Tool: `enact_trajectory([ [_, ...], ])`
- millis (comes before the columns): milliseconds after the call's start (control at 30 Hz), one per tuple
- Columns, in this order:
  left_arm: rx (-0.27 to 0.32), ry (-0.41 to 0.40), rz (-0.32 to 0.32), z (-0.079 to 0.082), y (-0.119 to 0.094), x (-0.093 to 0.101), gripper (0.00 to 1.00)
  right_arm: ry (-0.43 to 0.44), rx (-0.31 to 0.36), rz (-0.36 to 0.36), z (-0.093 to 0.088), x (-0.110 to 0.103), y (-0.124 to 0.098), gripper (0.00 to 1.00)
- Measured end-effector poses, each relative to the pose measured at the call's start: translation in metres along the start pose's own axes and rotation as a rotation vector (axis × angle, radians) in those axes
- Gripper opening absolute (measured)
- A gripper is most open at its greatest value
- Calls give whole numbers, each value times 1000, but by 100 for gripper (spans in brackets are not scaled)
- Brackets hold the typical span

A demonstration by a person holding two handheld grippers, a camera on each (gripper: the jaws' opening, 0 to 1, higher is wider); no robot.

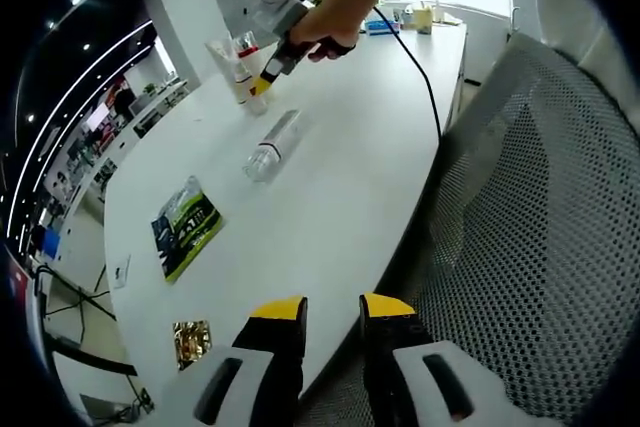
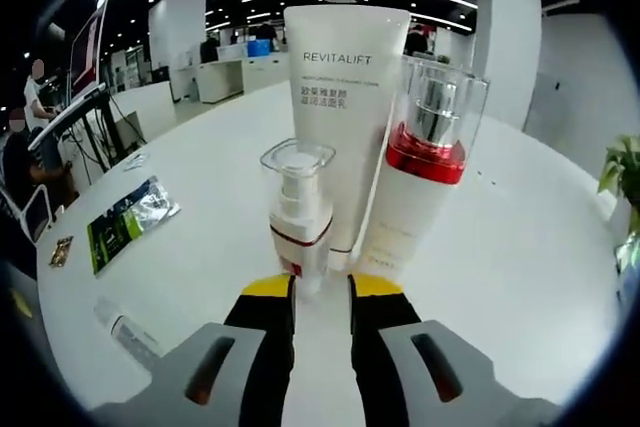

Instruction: Arrange the skincare products in the storage area until every visible bottle or jar stands upright without overlapping.

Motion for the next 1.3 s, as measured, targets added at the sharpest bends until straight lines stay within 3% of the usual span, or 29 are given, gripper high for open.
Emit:
enact_trajectory([
  [200,-1,-1,3,0,0,-1,22,24,-35,34,-8,-10,-7,19],
  [267,0,-1,5,0,0,-1,22,18,-49,90,-10,-19,-13,20],
  [333,1,0,7,0,0,-1,22,-30,-14,183,-9,-35,-21,22],
  [567,-4,-3,12,-1,0,-2,22,-125,-140,424,-24,-82,-36,40],
  [633,-2,-3,14,0,-1,-3,22,-185,-173,492,-31,-96,-37,45],
  [733,1,4,13,1,-2,-2,22,-350,-308,539,-54,-111,-37,45],
  [867,0,13,16,1,-2,-3,22,-484,-411,540,-77,-122,-33,44],
  [900,-2,13,18,0,-2,-3,22,-551,-421,526,-81,-122,-30,43],
  [967,-9,8,24,-1,-3,-5,22,-597,-468,519,-88,-121,-31,36],
  [1033,-14,2,31,-2,-4,-6,22,-630,-450,512,-91,-123,-30,33],
  [1100,-11,3,38,-2,-4,-7,22,-627,-455,510,-90,-125,-32,21],
  [1167,-10,4,43,-2,-5,-8,22,-648,-444,489,-92,-121,-36,19],
  [1233,-11,3,42,-2,-5,-7,22,-557,-464,454,-94,-118,-38,18],
  [1300,-6,7,42,-1,-5,-7,22,-515,-437,426,-91,-118,-42,18],
])
Point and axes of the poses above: the point that each gripper's makers call its tool centre point, and the gripper's own axes: y roughly forward along the fingers, x roughly to its right, z roughly out of its top, the point moved 4 cm from there along -y, roughly backward along the fingers, and after that the axes turned 9 degrees about y, right-handed, at the moved point
